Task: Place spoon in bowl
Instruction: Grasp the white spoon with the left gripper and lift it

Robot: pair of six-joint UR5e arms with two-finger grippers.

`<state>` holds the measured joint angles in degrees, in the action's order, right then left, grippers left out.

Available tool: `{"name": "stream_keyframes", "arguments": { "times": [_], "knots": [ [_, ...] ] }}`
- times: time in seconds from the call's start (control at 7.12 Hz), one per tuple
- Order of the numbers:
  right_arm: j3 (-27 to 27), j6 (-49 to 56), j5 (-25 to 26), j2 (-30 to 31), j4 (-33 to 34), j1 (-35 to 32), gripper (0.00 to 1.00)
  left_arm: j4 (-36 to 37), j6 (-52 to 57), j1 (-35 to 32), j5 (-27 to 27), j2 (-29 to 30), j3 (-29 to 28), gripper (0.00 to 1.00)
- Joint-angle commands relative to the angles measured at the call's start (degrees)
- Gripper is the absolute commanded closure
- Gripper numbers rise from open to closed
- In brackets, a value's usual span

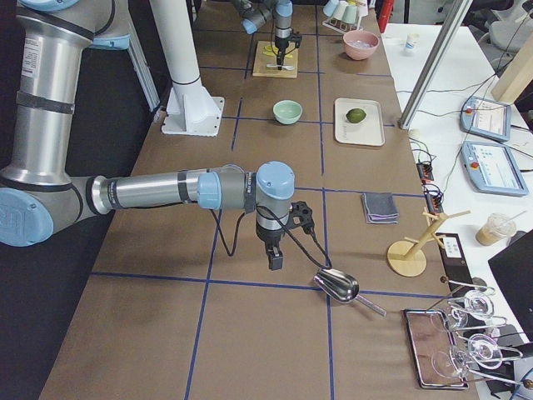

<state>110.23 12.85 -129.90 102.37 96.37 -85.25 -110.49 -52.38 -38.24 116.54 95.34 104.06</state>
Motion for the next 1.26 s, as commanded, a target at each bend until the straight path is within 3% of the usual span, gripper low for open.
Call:
{"name": "stream_keyframes", "arguments": {
  "times": [0.0, 0.28, 0.7, 1.12],
  "knots": [
    [-0.28, 0.07, 0.0, 0.02, -0.04, 0.0, 0.01, 0.01, 0.0, 0.01, 0.0, -0.07, 0.0, 0.88],
    [-0.28, 0.07, 0.0, 0.02, -0.04, 0.0, 0.01, 0.01, 0.0, -0.08, 0.0, -0.15, 0.61, 1.0],
    [-0.28, 0.07, -0.09, 0.1, -0.04, 0.0, 0.01, -0.07, 0.18, -0.26, -0.09, 1.59, 3.95, 1.0],
    [-0.28, 0.07, -0.09, 0.02, -0.04, 0.0, 0.01, 0.28, -0.17, 5.07, 0.09, 16.67, 0.64, 1.0]
  ]
}}
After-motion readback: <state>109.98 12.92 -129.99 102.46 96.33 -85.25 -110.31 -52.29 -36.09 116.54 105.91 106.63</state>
